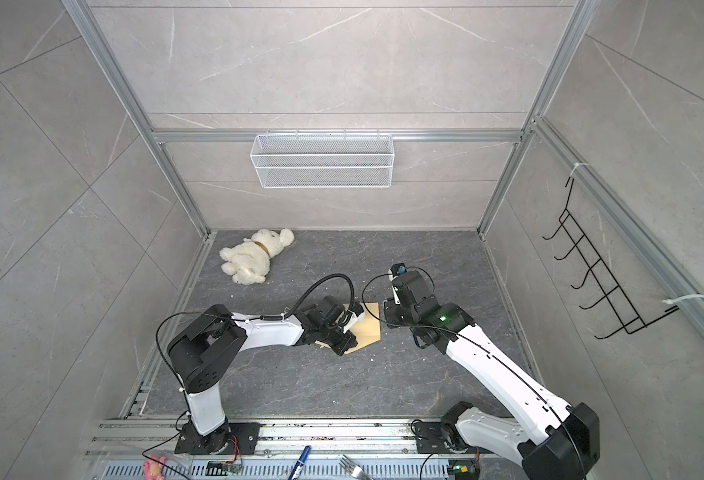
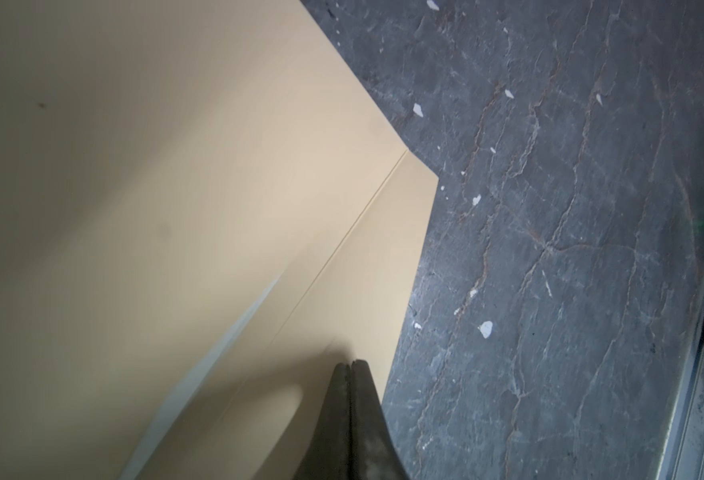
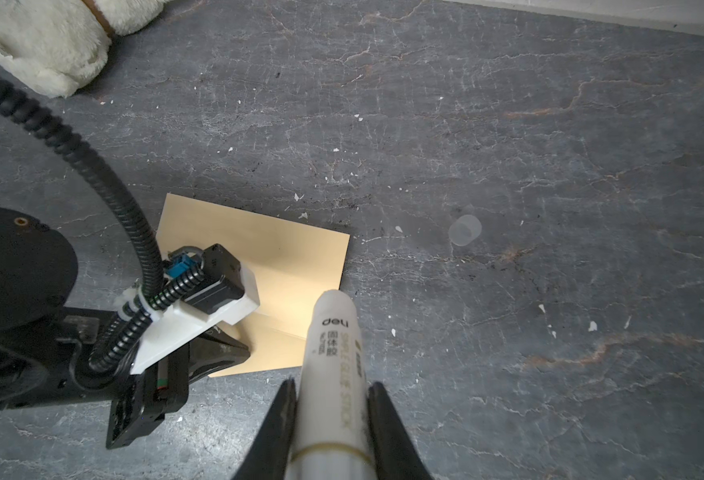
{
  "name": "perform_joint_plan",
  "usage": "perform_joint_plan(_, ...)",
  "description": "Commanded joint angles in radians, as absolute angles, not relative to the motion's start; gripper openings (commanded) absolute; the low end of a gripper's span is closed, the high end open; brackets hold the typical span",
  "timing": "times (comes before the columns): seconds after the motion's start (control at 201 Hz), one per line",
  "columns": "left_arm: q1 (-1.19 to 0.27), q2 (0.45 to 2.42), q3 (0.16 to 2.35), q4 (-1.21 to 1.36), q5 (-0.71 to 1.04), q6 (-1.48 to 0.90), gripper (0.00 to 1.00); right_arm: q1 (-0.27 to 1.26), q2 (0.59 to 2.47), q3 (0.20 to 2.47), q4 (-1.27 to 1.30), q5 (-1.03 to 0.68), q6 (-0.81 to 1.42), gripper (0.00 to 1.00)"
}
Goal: Place the letter into the envelope and seal it
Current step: 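Press the left gripper down on the tan envelope to hold it flat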
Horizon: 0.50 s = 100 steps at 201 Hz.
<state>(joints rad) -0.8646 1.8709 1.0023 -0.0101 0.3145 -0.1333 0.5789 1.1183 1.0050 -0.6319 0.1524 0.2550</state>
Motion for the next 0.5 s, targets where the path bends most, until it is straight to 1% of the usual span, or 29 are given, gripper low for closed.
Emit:
perform_joint_plan(0.0, -0.87, 1.879, 1.03, 0.06, 0.309, -0.213, 0.0, 0.575, 1.12, 1.008, -0.621, 0.134, 0.261, 0.0)
perform_joint_plan(0.239, -0.867, 1.869, 1.059, 0.149, 0.335, -0.292, 0.0, 0.575, 1.1, 1.009, -0.627, 0.126, 0.263, 0.0)
perform_joint_plan(0.359, -0.856, 1.842, 1.066, 0.156, 0.323, -0.301, 0.0, 0.574, 1.122, 1.041, -0.654, 0.061, 0.241, 0.0)
perform_joint_plan(0.493, -0.82, 1.767, 1.025, 0.177, 0.316, -0.316, 0.0, 0.575, 1.169, 1.089, -0.692, -0.01, 0.227, 0.0)
